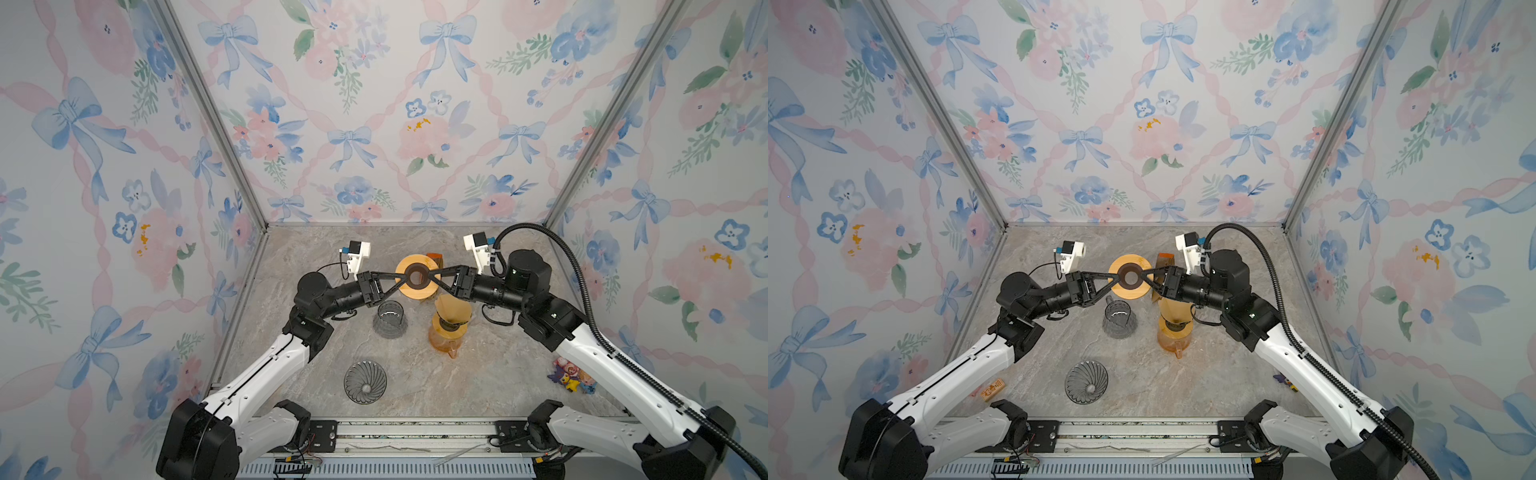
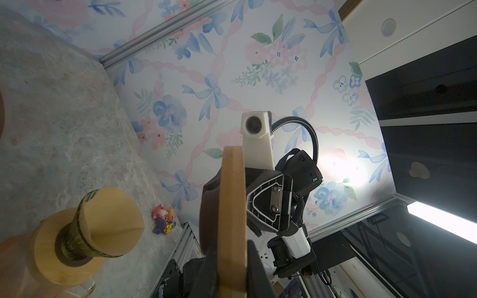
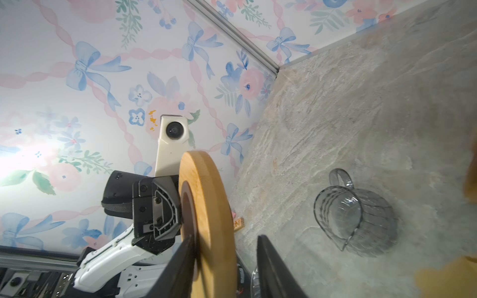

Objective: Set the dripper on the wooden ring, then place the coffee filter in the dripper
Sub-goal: 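Grip the bamboo ring's rim with the left gripper beside the right gripper, then withdraw the open right gripper while the left gripper lowers the ring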

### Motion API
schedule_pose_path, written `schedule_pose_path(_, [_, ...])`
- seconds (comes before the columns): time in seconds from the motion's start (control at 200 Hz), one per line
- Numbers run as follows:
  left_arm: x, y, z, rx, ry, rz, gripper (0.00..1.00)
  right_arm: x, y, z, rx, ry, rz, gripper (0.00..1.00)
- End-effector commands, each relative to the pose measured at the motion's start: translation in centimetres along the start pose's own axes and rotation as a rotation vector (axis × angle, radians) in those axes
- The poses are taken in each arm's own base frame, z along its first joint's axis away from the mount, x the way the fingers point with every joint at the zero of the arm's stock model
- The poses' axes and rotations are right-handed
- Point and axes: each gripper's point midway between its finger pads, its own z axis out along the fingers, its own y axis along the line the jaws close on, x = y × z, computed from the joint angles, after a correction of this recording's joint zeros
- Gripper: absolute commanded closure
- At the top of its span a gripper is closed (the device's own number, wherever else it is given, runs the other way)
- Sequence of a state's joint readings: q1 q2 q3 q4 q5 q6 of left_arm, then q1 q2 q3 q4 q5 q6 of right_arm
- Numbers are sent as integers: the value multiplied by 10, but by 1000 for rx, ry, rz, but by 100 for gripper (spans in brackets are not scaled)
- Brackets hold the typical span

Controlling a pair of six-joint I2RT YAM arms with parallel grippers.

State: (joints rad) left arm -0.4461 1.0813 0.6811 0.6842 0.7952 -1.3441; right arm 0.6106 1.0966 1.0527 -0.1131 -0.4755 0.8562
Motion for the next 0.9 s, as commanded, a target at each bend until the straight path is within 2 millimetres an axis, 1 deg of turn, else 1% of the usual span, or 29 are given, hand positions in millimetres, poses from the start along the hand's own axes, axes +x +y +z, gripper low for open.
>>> schedule_pose_path(0.0, [-1, 0, -14, 20, -22, 48, 86, 0, 2, -16, 66, -5, -82, 49])
schedule_pose_path(0.13, [2, 25, -25, -30, -37, 31, 87, 8, -3, -31, 120, 10, -148, 39])
schedule_pose_path(0.19, [5, 37, -28, -52, -34, 15, 86, 11, -6, -39, 140, 11, -174, 32])
schedule_pose_path(0.245, [8, 48, -30, -72, -30, 0, 86, 16, -8, -44, 155, 20, -175, 24])
schedule_pose_path(0.26, [9, 52, -31, -78, -29, -4, 86, 17, -8, -45, 158, 24, -205, 22])
schedule_pose_path(0.35, [11, 71, -35, -116, -32, -27, 86, 23, -9, -51, 183, 31, -243, 10])
schedule_pose_path(0.395, [13, 80, -37, -133, -33, -41, 86, 26, -10, -54, 198, 32, -262, 0])
schedule_pose_path(0.41, [13, 83, -38, -139, -33, -46, 86, 27, -10, -54, 204, 34, -270, 3])
schedule_pose_path(0.43, [13, 86, -38, -145, -32, -50, 86, 29, -12, -55, 215, 36, -276, 4])
schedule_pose_path(0.62, [18, 115, -42, -202, -35, -108, 87, 41, -16, -54, 273, 66, -341, 4])
schedule_pose_path(0.765, [22, 136, -46, -249, -47, -150, 88, 45, -19, -49, 317, 66, -389, 4])
schedule_pose_path(0.895, [26, 150, -49, -283, -57, -182, 89, 49, -22, -43, 331, 94, -401, 4])
